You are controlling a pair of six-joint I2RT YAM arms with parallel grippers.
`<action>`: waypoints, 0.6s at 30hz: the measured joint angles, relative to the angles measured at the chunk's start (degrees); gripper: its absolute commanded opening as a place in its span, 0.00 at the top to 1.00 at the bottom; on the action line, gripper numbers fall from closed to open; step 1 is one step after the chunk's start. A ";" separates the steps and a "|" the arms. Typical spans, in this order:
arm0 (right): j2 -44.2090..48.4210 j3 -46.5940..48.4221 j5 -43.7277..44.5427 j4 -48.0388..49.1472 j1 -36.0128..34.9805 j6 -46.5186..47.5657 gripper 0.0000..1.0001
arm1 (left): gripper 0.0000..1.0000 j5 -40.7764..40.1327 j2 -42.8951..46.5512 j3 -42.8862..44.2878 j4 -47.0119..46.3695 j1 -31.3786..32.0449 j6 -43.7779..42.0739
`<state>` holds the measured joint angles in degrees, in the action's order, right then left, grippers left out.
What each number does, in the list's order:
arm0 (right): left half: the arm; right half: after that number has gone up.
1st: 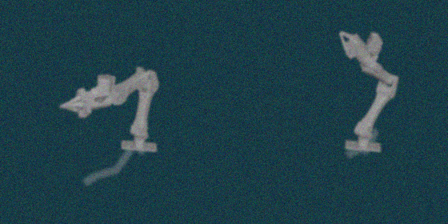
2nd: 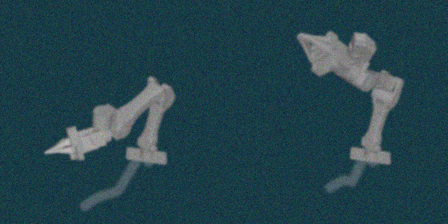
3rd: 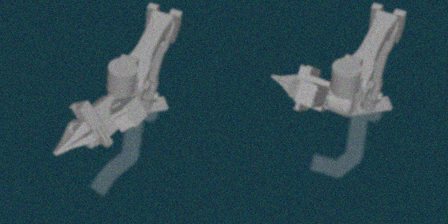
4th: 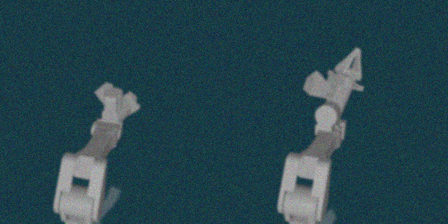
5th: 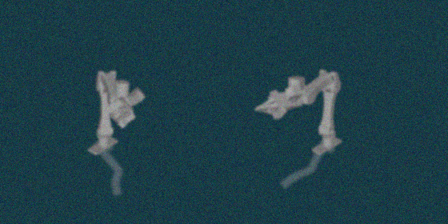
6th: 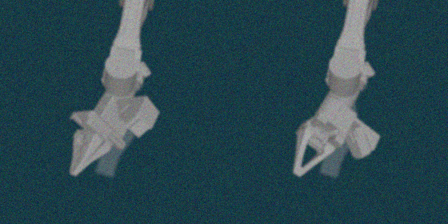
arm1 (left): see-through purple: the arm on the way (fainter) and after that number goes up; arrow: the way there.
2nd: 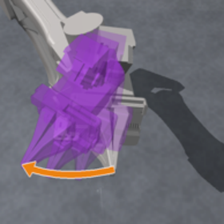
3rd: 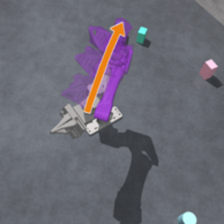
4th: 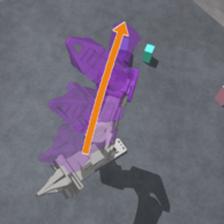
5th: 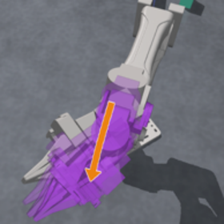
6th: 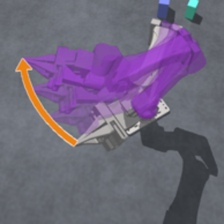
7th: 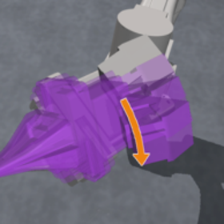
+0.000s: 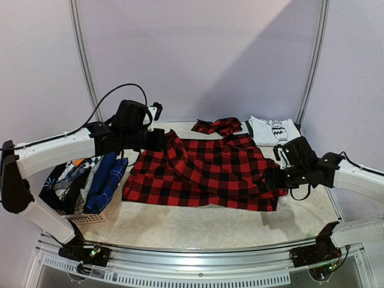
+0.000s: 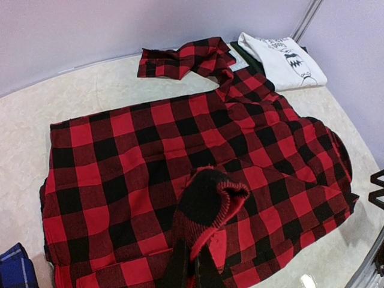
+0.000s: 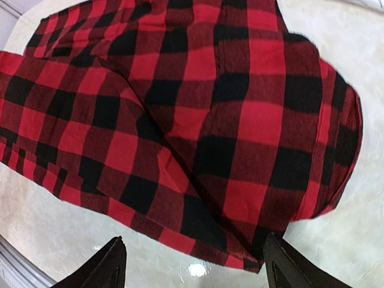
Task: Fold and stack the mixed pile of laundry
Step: Fold the flattened shirt at the center of the board.
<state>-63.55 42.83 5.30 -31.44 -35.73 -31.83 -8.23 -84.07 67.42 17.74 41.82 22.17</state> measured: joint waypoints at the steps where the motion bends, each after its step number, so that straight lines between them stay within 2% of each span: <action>1: 0.63 -1.11 -0.50 -0.02 0.00 -0.48 0.22 | 1.00 0.00 -0.20 0.00 -0.07 0.00 0.00; 4: 1.22 -3.80 -2.23 0.52 0.00 -0.79 0.27 | 1.00 0.02 -0.68 0.00 -0.26 0.00 0.15; 11: -1.05 -7.02 -5.46 5.73 0.00 -0.68 0.46 | 1.00 0.55 -1.90 0.04 -0.33 0.00 0.44; 18: -7.54 -6.62 -4.55 11.98 0.04 -0.94 0.51 | 1.00 1.81 -2.43 1.20 -0.39 0.00 0.59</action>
<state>-71.09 36.21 0.75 -19.46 -35.68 -32.77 -6.42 -86.50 68.62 17.34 41.82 22.76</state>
